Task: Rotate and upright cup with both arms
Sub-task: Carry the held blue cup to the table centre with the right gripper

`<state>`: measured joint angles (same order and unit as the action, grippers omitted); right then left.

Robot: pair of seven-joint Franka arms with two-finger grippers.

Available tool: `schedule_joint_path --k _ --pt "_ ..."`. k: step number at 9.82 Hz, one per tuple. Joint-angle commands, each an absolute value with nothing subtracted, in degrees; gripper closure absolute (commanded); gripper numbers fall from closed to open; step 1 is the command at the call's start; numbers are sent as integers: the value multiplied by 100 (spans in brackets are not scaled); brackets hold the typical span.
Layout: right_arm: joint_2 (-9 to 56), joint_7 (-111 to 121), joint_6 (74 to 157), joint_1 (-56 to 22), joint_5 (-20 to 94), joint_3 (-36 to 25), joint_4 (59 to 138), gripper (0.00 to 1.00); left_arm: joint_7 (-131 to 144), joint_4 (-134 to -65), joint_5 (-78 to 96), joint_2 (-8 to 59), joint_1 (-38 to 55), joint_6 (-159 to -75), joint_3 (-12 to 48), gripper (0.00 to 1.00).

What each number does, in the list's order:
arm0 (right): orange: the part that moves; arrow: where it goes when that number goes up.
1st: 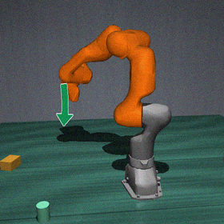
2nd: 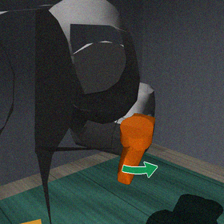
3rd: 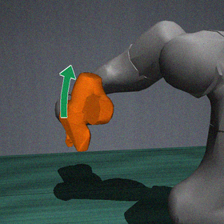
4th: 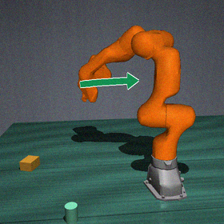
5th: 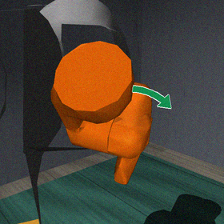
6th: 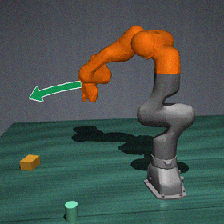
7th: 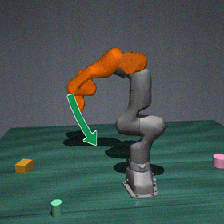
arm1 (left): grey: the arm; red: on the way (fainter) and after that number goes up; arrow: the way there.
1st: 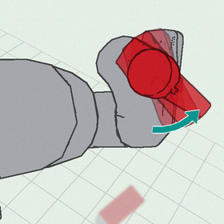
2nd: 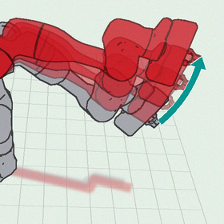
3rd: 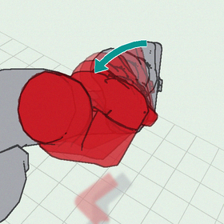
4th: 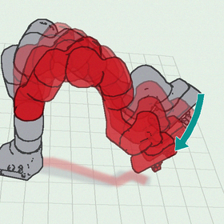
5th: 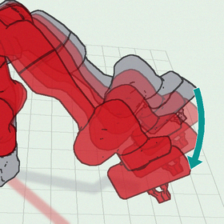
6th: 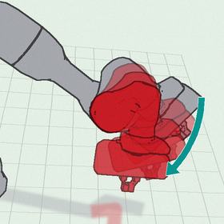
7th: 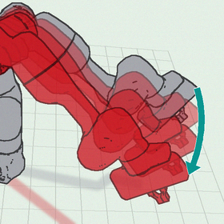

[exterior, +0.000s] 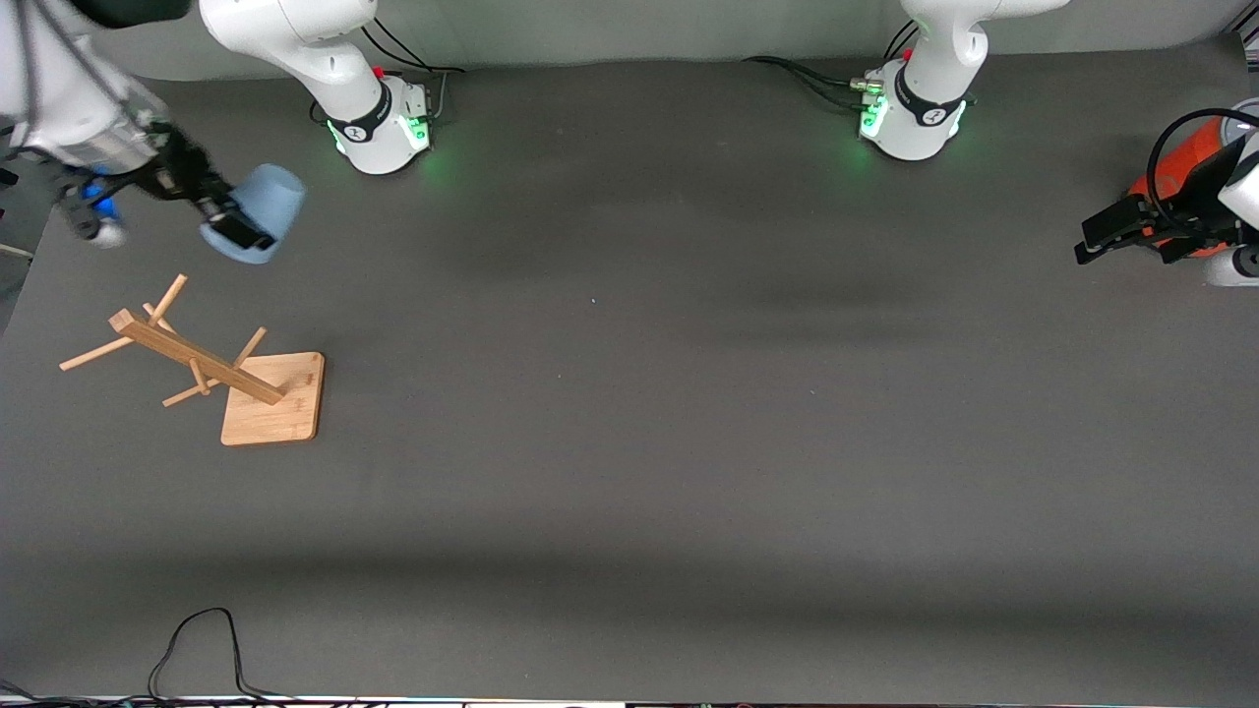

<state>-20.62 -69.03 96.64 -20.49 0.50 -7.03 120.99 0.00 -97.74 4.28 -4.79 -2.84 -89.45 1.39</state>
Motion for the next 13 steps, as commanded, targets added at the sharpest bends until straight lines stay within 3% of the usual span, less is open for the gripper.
schedule_joint_path --k 1,7,11,13 --pt "-1358 -8657 9606 -3098 70 -756 11386 48 -88 -9747 518 -527 -360 -8806 123 0" --pt "2130 -12457 9633 -4981 211 -756 8249 48 -35 -9765 545 -396 -325 -8990 141 0" --pt "4029 -13875 9738 -5676 123 -765 6920 48 -70 -9773 545 -334 -352 -9009 141 0" --pt "4708 -14385 10044 -5896 -17 -765 6636 48 -88 -9773 545 -334 -352 -9018 141 0"
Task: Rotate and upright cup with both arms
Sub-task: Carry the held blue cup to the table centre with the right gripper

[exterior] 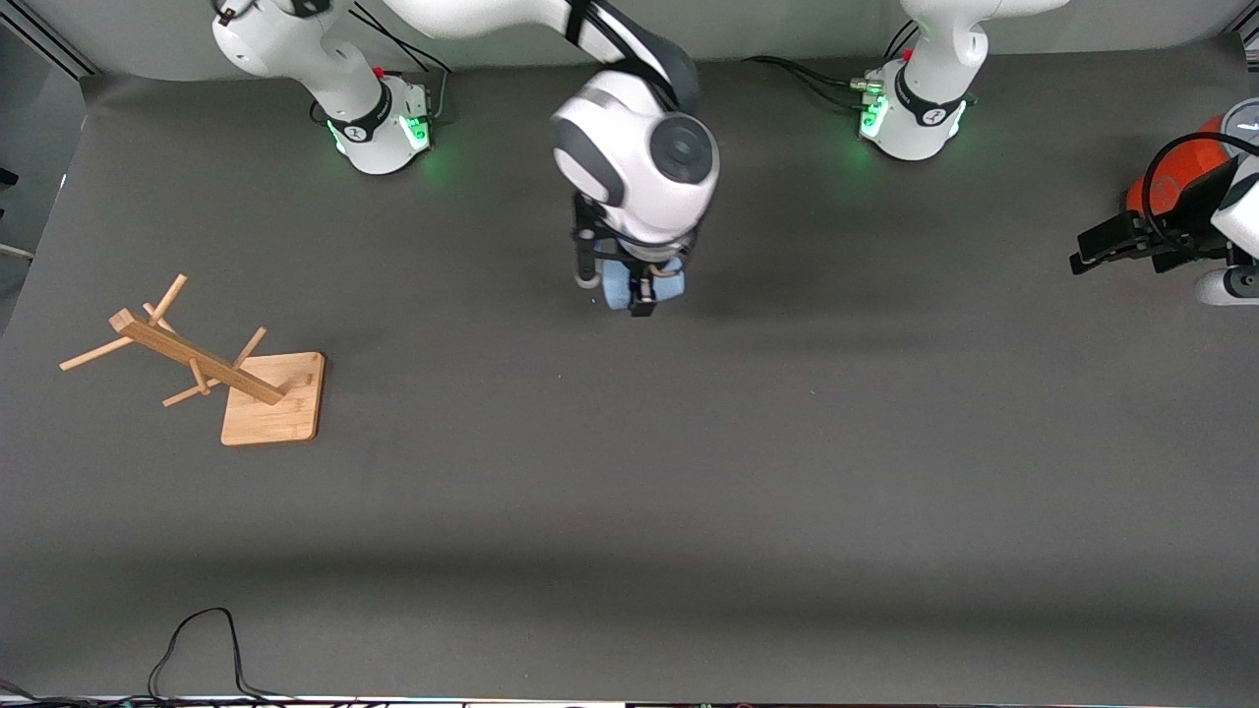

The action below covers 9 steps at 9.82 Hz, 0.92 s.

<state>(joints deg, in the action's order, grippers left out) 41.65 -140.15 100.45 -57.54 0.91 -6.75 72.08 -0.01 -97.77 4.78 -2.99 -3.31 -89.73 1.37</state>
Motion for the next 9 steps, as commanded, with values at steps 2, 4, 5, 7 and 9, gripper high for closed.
schedule_joint_path --k 2,4,5,7,9 --pt "5052 -14633 10344 -6003 -53 -773 6618 48 -97 -9782 536 -334 -360 -9018 141 0" --pt "5255 -14747 10494 -6012 -61 -773 6609 48 -97 -9782 536 -334 -360 -9017 141 0" --pt "5334 -14757 10546 -6003 -79 -773 6601 48 -97 -9782 536 -334 -352 -9018 141 0" --pt "5580 -14774 10608 -6003 -88 -808 6443 47 -97 -9791 519 -325 -343 -9018 141 0" --pt "5651 -14774 10617 -6003 -88 -826 6416 44 -97 -9800 510 -299 -316 -9026 141 0"
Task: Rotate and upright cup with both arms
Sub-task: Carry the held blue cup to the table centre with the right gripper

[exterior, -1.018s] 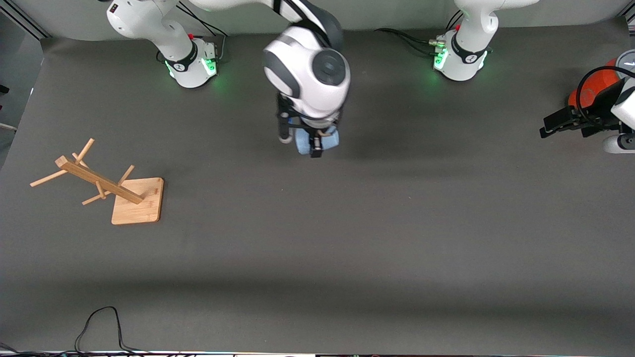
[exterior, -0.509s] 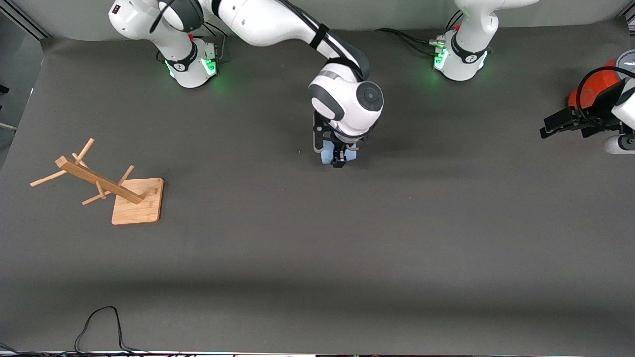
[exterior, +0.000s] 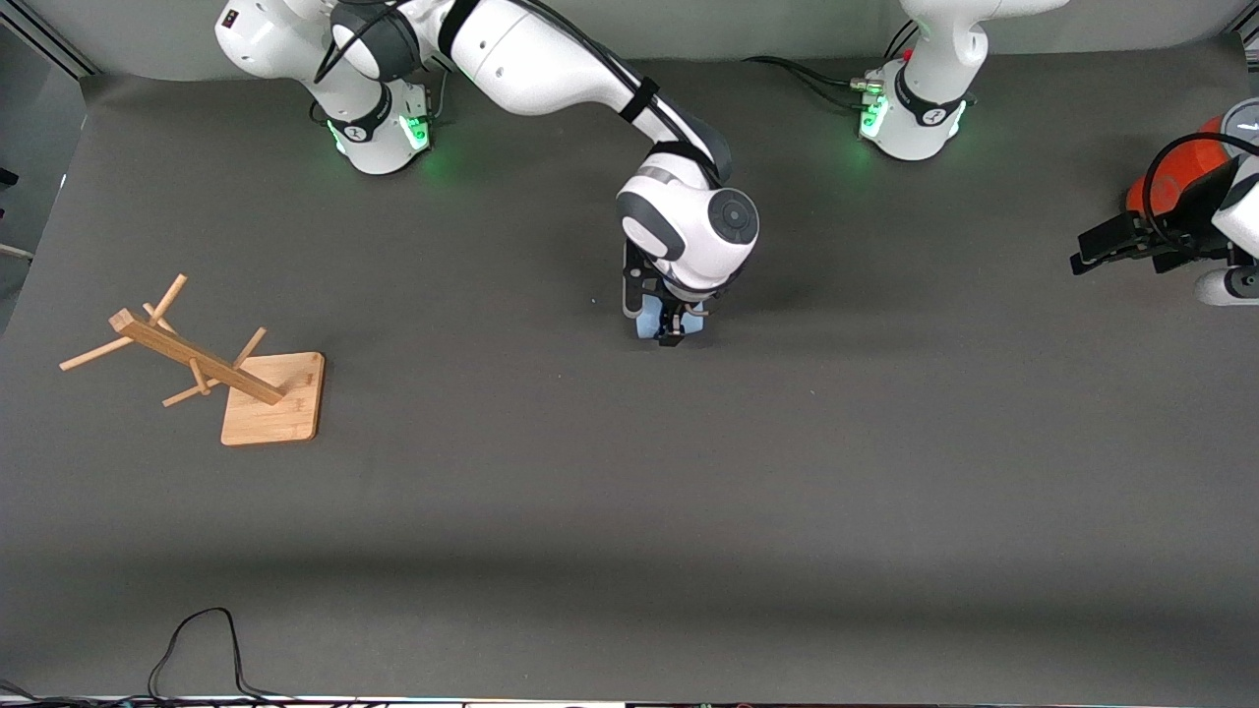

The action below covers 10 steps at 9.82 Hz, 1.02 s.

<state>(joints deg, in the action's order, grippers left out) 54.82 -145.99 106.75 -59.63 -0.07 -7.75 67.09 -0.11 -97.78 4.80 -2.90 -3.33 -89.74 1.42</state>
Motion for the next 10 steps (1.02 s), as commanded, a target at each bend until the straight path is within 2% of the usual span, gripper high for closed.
schedule_joint_path --k 1,3,4,8,10 --pt "5669 -14774 10626 -6003 -88 -826 6416 43 -88 -9800 510 -299 -308 -9018 141 0" --pt "5695 -14774 10635 -5985 -88 -826 6399 6 -88 -9800 510 -290 -290 -9018 149 0" --pt "5704 -14766 10635 -5985 -97 -835 6398 0 -79 -9800 492 -290 -290 -9018 149 0" --pt "5634 -14652 10609 -5924 -97 -826 6354 0 -62 -9809 483 -281 -246 -9026 167 0" --pt "5275 -14310 10321 -5906 -97 -817 6398 0 -62 -9809 483 -255 -229 -9026 167 0"
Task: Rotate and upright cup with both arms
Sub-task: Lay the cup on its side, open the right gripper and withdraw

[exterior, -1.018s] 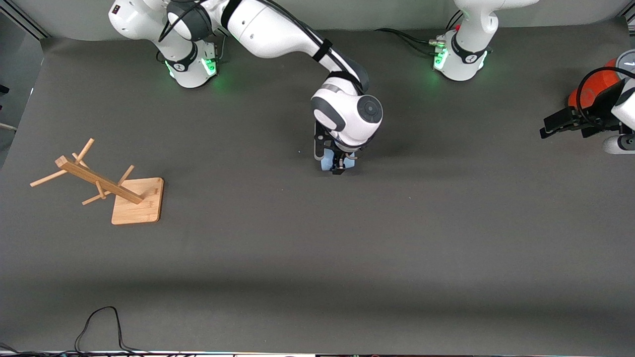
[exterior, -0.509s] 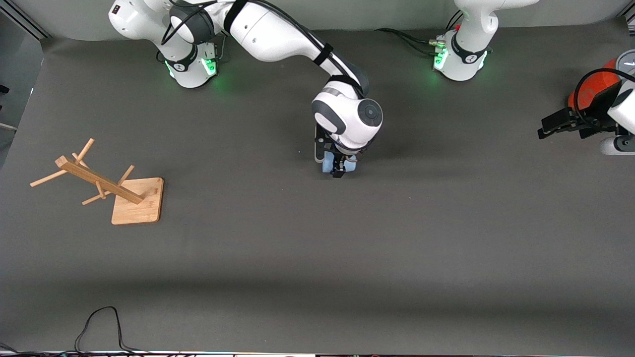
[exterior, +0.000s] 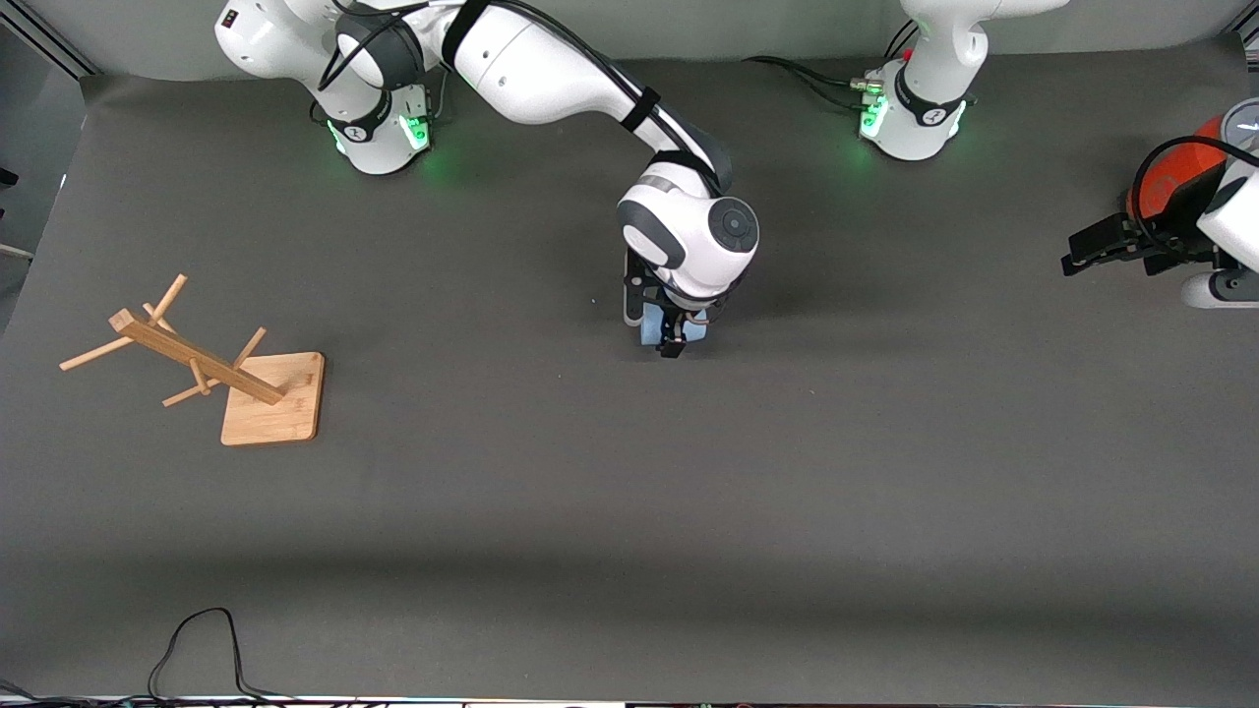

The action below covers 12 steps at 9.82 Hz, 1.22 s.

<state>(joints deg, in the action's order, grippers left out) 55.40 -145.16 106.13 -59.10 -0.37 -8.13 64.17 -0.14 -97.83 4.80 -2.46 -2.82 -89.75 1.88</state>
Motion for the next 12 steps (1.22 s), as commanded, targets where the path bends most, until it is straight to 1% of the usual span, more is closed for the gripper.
schedule_joint_path --k 1,3,5,7,10,12 --pt "5073 -14021 9883 -5906 -27 -817 6372 0 -62 -9809 483 -246 -220 -9035 167 0" --pt "4512 -13616 9180 -5758 35 -818 6398 0 -44 -9809 483 -229 -194 -9061 176 0" --pt "3976 -12723 8389 -5486 44 -817 6425 0 96 -9809 483 -159 -18 -9123 176 0" --pt "3352 -11458 7659 -4995 35 -844 6451 0 612 -9800 466 -71 367 -9272 176 0" --pt "2420 -9360 7120 -4047 26 -844 6784 0 1893 -9756 46 113 1454 -9404 184 0" --pt "1639 -7760 7110 -3247 -9 -809 7441 0 2799 -9608 -262 429 2290 -9448 193 0"
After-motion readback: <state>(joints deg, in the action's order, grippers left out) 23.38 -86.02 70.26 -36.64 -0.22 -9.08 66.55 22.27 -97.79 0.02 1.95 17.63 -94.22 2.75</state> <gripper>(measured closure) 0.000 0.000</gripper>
